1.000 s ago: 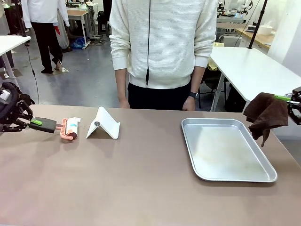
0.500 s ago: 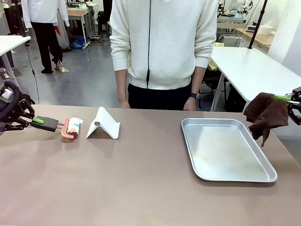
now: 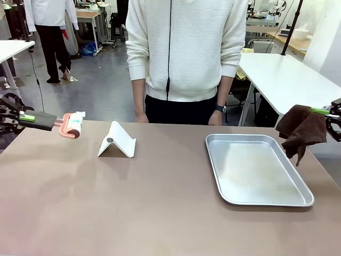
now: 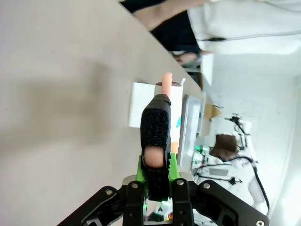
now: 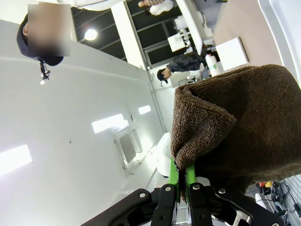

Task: Clean the surface of the table.
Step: Clean the area not pointed to by the person.

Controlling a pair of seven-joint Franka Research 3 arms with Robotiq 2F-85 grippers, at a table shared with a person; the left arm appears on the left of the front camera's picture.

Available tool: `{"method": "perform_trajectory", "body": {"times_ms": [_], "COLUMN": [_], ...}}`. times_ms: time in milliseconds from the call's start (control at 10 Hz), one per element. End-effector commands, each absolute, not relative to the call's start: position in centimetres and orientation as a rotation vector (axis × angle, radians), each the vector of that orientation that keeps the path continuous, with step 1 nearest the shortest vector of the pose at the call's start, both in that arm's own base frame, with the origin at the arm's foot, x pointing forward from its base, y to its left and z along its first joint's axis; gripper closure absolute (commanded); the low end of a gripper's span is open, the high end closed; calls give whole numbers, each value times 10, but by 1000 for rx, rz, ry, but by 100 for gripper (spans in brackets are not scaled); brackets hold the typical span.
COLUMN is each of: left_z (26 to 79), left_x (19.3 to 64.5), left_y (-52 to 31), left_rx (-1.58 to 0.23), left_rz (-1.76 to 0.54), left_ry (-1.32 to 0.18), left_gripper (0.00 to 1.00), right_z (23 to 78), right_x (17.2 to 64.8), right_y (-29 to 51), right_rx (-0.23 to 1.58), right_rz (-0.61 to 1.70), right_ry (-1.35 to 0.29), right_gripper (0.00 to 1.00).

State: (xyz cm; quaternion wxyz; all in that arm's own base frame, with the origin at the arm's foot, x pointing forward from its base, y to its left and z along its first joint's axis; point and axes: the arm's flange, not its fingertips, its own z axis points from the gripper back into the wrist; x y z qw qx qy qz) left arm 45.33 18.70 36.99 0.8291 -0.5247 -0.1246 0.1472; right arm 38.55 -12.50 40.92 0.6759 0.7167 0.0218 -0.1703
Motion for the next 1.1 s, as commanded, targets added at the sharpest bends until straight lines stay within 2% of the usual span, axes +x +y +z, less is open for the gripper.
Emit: {"method": "perform_trajectory", "body": {"times_ms": [0,300,600,800,1000], "left_z": [376,399,406,391,383], "left_x": [420,349,267,247,247], "left_y": [198,222,251,257,261], "left_rx": [-1211,-1238,-1285,-1268,-1301], "left_rz": [232,151,156,156,170], "left_ry": [-303,-301,-160,-150,-191], "left_gripper": [79,79,79,79,79], "right_z": [414,414,414,414,414], "right_x": [382,382,382,382,382], "right_y": [-126,-126,-126,-126,-126], "right_rx": [1617,1617,1617,1617,1617], "right_rz": [-369,-369,-369,-369,-369], "right_ry": [52,52,52,52,52], "right_gripper": [94,94,94,94,94]}}
